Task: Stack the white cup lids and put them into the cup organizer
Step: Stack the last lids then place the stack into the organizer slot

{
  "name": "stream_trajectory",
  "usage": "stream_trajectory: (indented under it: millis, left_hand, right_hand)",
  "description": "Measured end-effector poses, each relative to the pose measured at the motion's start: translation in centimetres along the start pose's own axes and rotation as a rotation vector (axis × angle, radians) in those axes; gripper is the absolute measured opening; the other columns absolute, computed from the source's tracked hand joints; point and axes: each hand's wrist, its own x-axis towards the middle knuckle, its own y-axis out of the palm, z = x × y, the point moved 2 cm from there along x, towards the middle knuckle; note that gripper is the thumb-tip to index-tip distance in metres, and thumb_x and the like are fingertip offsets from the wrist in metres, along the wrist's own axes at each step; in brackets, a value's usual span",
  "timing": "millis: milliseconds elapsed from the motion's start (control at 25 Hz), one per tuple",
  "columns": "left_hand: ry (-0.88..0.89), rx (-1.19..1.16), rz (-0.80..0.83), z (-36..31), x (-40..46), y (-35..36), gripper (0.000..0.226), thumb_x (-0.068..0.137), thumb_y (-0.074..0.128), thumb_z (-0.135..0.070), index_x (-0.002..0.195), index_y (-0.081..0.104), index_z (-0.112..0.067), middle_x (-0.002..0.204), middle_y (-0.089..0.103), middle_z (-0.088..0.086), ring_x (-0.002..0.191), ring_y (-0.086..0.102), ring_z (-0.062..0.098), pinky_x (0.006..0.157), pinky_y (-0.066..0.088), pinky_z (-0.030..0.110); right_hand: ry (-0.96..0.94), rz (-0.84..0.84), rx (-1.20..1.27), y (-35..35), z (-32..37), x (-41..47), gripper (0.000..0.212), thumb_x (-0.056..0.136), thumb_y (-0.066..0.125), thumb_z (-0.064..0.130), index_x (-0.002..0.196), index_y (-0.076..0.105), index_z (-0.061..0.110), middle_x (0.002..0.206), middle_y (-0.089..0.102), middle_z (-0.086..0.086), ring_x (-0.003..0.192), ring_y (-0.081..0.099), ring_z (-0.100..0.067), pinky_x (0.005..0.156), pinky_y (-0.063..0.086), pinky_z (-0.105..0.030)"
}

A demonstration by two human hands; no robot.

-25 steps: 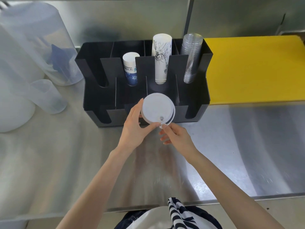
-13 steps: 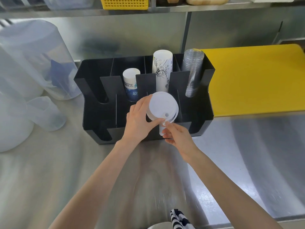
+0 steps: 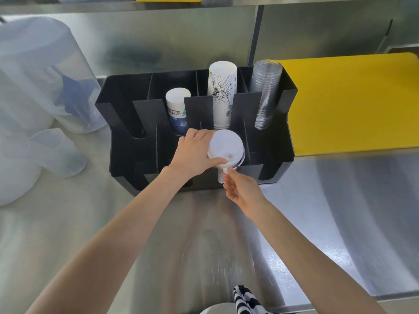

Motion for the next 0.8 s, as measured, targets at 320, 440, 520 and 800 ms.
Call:
stream_trajectory:
  millis: [320,440,520,800]
  left_hand:
    - [0.120,0.388,0.149,-0.6,1.0,0.3,0.078,0.079,0.046,-0.060,0.138,0.024,-0.015,0.136,0.047,0.006,0.124,0.034,0.028,0.101,0.030,0.043]
    - [0.113,0.472,0.178,-0.8,1.1,0.8,0.074,0.079,0.043,-0.060,0.136,0.030,-0.014,0.130,0.052,0.006,0.121,0.035,0.027,0.100,0.028,0.044]
    - [0.099,0.502,0.190,-1.0,1.1,1.1,0.074,0.079,0.041,-0.060,0.134,0.032,-0.012,0.129,0.053,0.006,0.121,0.034,0.026,0.100,0.029,0.043]
    - [0.107,0.410,0.164,-0.7,0.4,1.6,0.071,0.082,0.043,-0.056,0.135,0.031,-0.011,0.143,0.039,0.005,0.131,0.026,0.026,0.107,0.023,0.044]
  right_hand:
    - [0.048,-0.021,-0.095,0.2,-1.3,0.7,0.017,0.084,0.056,0.030,0.073,0.064,0.021,0.074,0.062,0.004,0.066,0.058,-0.007,0.060,0.046,-0.020]
    - [0.039,-0.033,-0.147,0.0,-1.5,0.9,0.017,0.084,0.056,0.031,0.070,0.063,0.023,0.073,0.063,0.004,0.066,0.057,-0.007,0.059,0.046,-0.019]
    - [0.036,-0.025,-0.179,-0.2,-1.7,1.0,0.016,0.084,0.056,0.033,0.072,0.064,0.025,0.075,0.063,0.005,0.067,0.058,-0.006,0.059,0.046,-0.019]
    - [-0.047,0.000,-0.289,-0.6,-1.2,0.7,0.025,0.087,0.049,0.038,0.095,0.062,0.018,0.087,0.067,0.002,0.075,0.060,-0.008,0.060,0.047,-0.019]
